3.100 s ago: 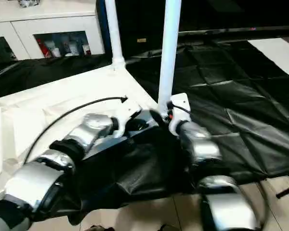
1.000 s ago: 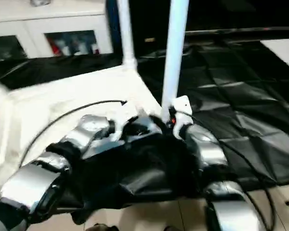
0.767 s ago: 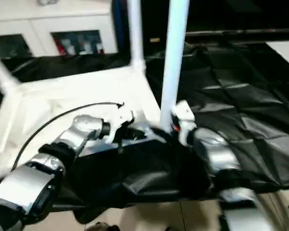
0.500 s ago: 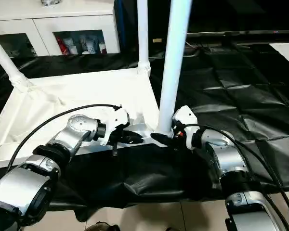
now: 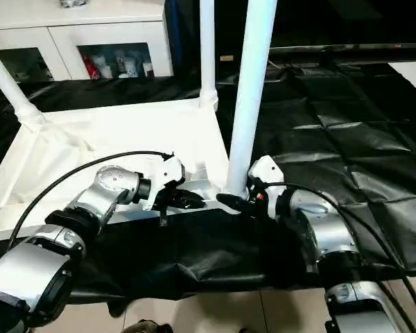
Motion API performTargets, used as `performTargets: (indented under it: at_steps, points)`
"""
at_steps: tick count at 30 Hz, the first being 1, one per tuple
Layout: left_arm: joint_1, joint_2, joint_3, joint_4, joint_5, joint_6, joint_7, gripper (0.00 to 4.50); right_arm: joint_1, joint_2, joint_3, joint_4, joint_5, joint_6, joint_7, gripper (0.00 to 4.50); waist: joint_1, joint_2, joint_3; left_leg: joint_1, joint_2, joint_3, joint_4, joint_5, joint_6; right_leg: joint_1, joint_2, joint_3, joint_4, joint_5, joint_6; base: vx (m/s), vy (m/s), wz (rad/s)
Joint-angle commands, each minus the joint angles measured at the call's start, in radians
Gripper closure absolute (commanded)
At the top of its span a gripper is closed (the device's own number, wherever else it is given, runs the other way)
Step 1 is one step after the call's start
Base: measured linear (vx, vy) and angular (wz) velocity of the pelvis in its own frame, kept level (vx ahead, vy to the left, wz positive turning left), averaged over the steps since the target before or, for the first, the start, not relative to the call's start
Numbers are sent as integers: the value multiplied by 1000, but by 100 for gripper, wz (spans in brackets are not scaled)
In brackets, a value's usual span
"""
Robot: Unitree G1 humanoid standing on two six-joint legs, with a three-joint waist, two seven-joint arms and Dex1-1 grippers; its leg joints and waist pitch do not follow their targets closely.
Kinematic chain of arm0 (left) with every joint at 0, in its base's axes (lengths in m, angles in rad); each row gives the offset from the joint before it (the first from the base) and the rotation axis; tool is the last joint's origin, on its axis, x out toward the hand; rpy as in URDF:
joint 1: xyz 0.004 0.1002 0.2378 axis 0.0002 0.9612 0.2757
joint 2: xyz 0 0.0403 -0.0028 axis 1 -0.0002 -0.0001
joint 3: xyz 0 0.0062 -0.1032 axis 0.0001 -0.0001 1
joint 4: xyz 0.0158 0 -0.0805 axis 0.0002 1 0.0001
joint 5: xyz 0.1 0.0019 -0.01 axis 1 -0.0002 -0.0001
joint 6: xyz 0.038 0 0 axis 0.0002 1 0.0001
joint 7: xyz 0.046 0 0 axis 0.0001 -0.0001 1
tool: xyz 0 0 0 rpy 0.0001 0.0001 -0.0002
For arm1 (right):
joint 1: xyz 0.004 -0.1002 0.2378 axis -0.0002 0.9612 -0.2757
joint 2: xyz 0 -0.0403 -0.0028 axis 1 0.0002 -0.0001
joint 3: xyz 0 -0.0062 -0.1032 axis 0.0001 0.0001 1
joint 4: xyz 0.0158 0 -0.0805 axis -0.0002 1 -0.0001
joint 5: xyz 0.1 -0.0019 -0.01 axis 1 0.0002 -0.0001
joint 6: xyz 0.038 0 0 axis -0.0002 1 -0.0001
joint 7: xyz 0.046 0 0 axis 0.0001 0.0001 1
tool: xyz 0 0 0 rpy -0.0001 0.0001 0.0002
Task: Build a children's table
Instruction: Rotate leg to tighten
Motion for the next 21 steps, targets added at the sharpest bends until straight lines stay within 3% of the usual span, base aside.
performTargets:
  at_steps: [1,2,5,6,7,9,10,11,12,14,15,16,20,21]
  points:
    - [-36,-18,21,11,9,22,97,450,-17,33,-18,65,-24,16,-129,182,-9,-15,-77,36,72,-47,-76,-283,41,37,-77,44,-70,-363,-206,0,0,0]
    - [-48,-32,23,20,13,35,138,450,-32,58,-37,96,-23,24,-200,183,-13,-7,-77,36,71,-50,-78,-297,29,39,-77,44,-70,-371,-201,0,0,0]
    - [-71,-63,29,37,18,62,222,450,-64,106,-71,150,-14,44,-334,183,-24,-11,-79,36,68,-51,-79,-306,19,41,-77,44,-72,-349,-200,0,0,0]
    - [-83,-80,32,45,19,77,266,450,-81,129,-83,174,-11,51,-396,183,-31,0,-79,36,69,-51,-79,-304,18,39,-75,46,-69,-318,-210,0,0,0]
    - [-96,-102,35,55,17,90,317,450,-107,158,-104,208,-6,56,-467,183,-37,-5,-81,36,67,-50,-79,-303,18,40,-74,45,-68,-291,-219,0,0,0]
    - [-117,-139,37,70,17,106,398,450,-157,210,-135,270,3,65,-577,183,-47,11,-82,36,63,-49,-77,-311,14,40,-74,44,-68,-275,-224,0,0,0]
    - [-122,-149,36,74,19,107,419,450,-174,225,-142,289,7,68,-603,183,-53,8,-82,34,61,-52,-77,-313,16,44,-73,42,-69,-269,-228,0,0,0]
    - [-124,-158,35,77,22,106,424,450,-187,239,-138,304,3,68,-610,183,-56,6,-82,32,61,-51,-76,-311,20,45,-74,42,-68,-264,-229,0,0,0]
    - [-127,-168,34,79,25,104,424,450,-201,252,-126,317,-7,67,-606,183,-58,13,-83,31,59,-50,-74,-303,34,48,-75,41,-69,-258,-228,0,0,0]
    - [-127,-172,35,80,26,104,424,450,-207,259,-117,323,-13,64,-601,183,-60,10,-85,28,59,-49,-73,-280,53,50,-72,38,-67,-224,-231,0,0,0]
    - [-121,-174,32,74,25,87,394,450,-210,265,-103,311,-11,29,-554,183,-58,12,-86,27,60,-47,-71,-268,69,51,-73,37,-65,-206,-232,0,0,0]
    - [-118,-172,32,71,23,80,380,450,-210,266,-103,303,-8,15,-537,127,-58,12,-87,27,60,-47,-70,-264,73,52,-73,37,-64,-203,-233,0,0,0]
    - [-114,-160,29,69,20,66,354,450,-210,254,-103,298,-11,-9,-519,111,-57,9,-88,25,62,-47,-69,-244,95,54,-73,36,-60,-187,-243,0,0,0]
    - [-111,-152,26,68,19,54,337,450,-211,245,-104,299,-13,-21,-505,87,-56,8,-88,25,62,-46,-68,-238,99,53,-73,36,-59,-192,-244,0,0,0]
